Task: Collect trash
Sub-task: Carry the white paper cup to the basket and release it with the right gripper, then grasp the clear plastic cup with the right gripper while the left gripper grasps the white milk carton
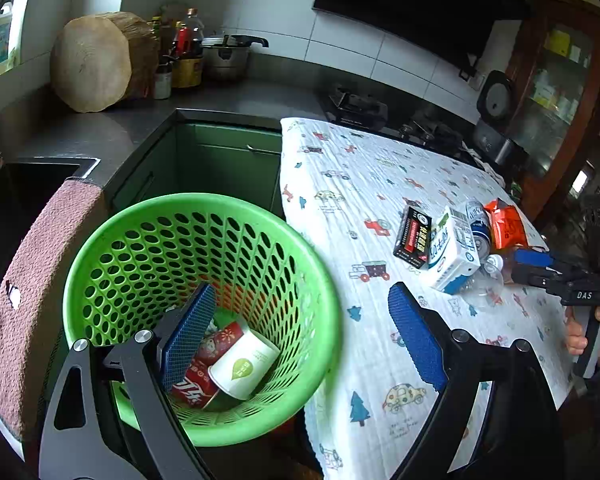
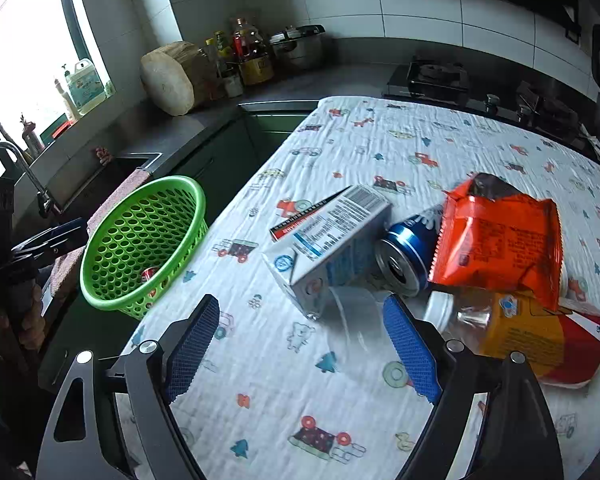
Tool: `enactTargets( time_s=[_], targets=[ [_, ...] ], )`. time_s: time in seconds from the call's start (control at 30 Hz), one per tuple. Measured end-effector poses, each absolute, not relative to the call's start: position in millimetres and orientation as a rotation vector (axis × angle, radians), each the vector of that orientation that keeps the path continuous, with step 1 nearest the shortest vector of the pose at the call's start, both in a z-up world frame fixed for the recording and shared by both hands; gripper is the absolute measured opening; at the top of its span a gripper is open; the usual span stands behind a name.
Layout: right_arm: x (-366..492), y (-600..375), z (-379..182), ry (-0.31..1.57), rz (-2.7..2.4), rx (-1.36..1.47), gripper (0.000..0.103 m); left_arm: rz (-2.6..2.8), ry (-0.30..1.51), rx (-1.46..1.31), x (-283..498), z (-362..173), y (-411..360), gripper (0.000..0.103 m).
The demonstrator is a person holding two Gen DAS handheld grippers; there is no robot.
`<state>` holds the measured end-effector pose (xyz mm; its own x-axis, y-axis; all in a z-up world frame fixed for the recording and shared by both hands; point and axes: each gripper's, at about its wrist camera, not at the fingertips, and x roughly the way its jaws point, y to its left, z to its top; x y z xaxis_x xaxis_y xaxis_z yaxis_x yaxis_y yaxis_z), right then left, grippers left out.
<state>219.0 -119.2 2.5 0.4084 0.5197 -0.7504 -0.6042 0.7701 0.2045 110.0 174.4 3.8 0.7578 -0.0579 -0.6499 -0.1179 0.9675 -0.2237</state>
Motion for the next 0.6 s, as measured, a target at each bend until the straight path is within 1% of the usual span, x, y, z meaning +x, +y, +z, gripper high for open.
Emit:
enactTargets(
  time_s=[0.17,0.5,0.6],
  targets=[
    [226,-137,-18,0.931,0.701,-0.096,0.081,-0.033,0.743,-0.220,136,3,139,0.087],
    [241,-135,-51,0.963,0.700,-0.091,0.080,-0.170,0.781,-0.170,192,12,77,0.087],
    [243,-136,-55,0.967,0.708,-0.088,0.077,-0.216,0.801,-0.168,212,11,60,0.087]
  ],
)
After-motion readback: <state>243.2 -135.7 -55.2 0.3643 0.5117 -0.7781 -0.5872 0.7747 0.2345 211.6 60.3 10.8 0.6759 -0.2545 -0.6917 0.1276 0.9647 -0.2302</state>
